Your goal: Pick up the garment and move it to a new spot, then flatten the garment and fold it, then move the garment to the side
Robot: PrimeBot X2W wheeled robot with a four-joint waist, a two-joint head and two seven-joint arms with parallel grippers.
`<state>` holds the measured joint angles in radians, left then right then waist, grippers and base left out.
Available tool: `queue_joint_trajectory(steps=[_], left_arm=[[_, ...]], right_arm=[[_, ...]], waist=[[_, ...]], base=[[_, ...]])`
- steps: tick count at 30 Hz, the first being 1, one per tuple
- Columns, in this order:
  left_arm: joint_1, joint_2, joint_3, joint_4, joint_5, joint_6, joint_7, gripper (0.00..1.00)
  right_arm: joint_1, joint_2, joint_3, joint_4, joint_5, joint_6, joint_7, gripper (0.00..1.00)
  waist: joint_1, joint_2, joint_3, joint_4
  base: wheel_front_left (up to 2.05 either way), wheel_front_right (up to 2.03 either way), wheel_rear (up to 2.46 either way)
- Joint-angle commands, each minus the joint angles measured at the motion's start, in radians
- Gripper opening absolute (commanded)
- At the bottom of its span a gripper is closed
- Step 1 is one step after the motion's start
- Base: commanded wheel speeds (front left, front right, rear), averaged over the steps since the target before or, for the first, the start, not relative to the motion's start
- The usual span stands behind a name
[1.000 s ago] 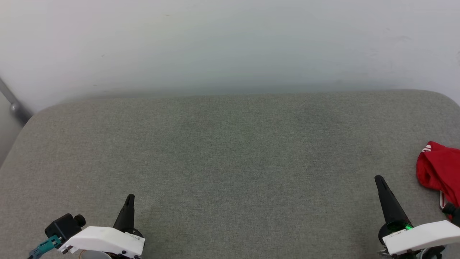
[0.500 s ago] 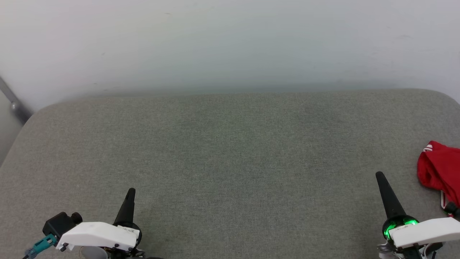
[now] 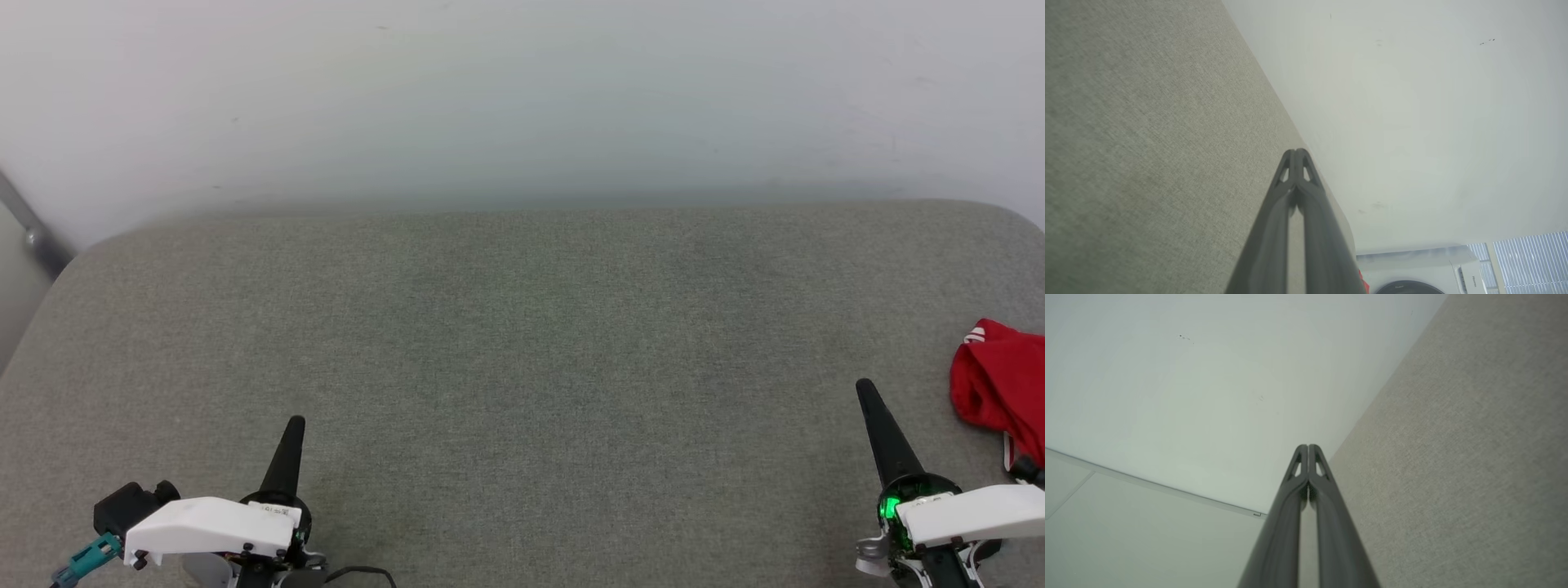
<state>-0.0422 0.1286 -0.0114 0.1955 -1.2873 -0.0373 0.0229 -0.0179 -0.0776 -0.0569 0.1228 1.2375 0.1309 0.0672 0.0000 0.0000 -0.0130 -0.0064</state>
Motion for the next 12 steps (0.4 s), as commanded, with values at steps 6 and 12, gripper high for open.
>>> queue_joint_trajectory(steps=[6,12], left_arm=[[-0.029,-0.009,0.024,0.005,-0.061,-0.021,0.014,0.00],[-0.037,-0.020,0.039,0.012,-0.106,-0.034,0.025,0.00]], right_arm=[[-0.032,-0.006,-0.005,0.017,0.076,0.000,0.003,0.00],[-0.041,-0.005,-0.008,0.034,0.129,0.000,0.005,0.00]], waist=[[0.0000,0.0000,0.002,0.001],[0.0000,0.0000,0.004,0.002]], base=[[0.00,0.00,0.00],[0.00,0.00,0.00]])
